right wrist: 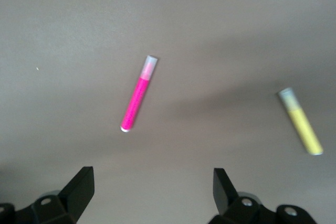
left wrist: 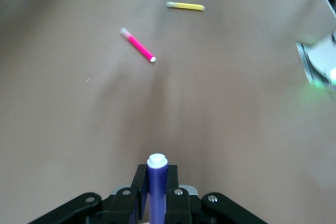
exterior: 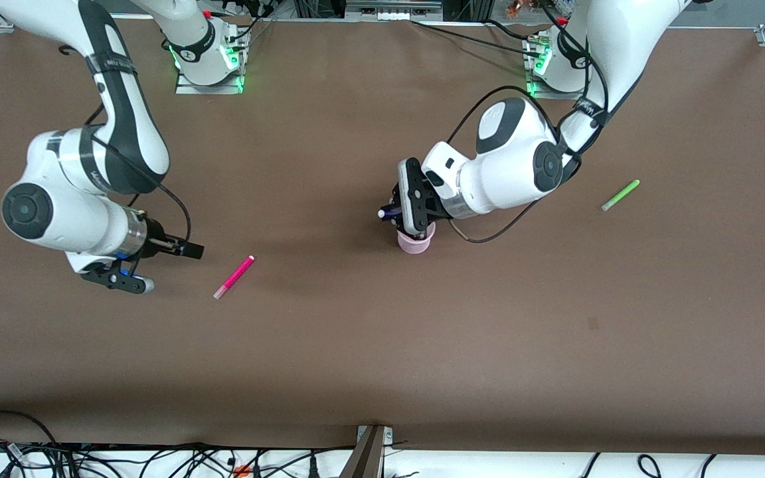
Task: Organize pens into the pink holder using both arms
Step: 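Carry the purple marker to the pink cup while the right gripper reaches the pink marker, then drop the purple marker into the cup while the right gripper grasps the pink marker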
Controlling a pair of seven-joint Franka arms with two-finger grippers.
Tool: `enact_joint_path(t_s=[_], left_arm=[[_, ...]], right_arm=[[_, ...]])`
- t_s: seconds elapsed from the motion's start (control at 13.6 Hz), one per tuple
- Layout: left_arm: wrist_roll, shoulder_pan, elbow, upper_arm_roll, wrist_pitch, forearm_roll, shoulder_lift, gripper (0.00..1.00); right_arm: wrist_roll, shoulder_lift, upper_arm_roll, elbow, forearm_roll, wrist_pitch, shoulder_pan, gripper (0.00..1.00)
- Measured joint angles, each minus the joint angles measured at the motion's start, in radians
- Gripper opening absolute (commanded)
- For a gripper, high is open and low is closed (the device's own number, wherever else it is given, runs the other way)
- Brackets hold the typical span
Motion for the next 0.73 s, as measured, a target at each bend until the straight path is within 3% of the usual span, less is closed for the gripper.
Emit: enact_joint_path(t_s=[0.51, 0.73], left_arm=[[0.346, 0.004, -0.012, -0.006, 0.005, -0.050, 0.027, 0.00], [0.400, 0.013, -0.030, -0.005, 0.005, -0.050, 0.056, 0.00]], right_arm=[[0.203, 0.147, 0.003, -0.003, 0.018, 0.177, 0.088, 0.98], [0.223, 0.180, 0.000, -0.011, 0.018, 0.207, 0.095, 0.89]])
